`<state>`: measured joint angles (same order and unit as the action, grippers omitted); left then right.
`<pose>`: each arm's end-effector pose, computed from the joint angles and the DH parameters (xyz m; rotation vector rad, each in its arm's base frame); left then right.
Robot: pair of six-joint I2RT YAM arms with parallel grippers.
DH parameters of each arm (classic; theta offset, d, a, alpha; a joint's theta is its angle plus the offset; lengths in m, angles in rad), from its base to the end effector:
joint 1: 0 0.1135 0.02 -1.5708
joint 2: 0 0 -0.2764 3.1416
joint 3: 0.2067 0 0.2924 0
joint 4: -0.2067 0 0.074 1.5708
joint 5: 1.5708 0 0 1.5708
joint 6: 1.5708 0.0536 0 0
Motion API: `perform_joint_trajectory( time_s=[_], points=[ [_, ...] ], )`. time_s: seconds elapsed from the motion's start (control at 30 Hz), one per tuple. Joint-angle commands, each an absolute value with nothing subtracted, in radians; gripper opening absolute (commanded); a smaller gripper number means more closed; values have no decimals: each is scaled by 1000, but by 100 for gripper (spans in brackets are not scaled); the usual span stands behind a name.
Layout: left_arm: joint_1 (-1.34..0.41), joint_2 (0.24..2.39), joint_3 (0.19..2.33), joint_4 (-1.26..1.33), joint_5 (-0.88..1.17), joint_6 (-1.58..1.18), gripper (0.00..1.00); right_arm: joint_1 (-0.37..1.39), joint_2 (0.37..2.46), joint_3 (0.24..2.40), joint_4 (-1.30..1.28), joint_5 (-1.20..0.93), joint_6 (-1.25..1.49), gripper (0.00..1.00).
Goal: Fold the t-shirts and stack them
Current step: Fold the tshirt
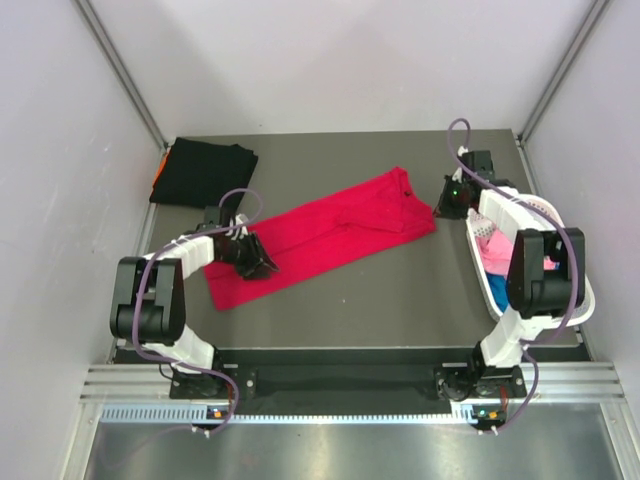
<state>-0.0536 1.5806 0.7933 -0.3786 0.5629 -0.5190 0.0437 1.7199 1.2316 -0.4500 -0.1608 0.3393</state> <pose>0.3122 -0.0454 0.1198 -0.4785 2.7314 -0.9282 0.4162 0.0268 0.2032 0.3063 2.5098 0.3573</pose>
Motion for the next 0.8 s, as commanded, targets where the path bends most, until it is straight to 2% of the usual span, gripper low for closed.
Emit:
perform_joint_trajectory(
  time_s=[0.0, 0.47, 0.6, 0.77],
  points=[
    [-52, 1581, 790, -403, 519, -492, 42, 46, 1769, 1214, -388, -172, 313, 0],
    [-52, 1563, 838, -503, 330, -466, 42, 46, 1901, 1227, -385, -101, 264, 0],
    [-52, 1554, 841, -511, 298, -471, 42, 46, 1893, 1224, -391, -13, 259, 0],
    [-52, 1534, 851, -511, 294, -479, 42, 48, 1873, 1267, -397, -6, 244, 0]
  ],
)
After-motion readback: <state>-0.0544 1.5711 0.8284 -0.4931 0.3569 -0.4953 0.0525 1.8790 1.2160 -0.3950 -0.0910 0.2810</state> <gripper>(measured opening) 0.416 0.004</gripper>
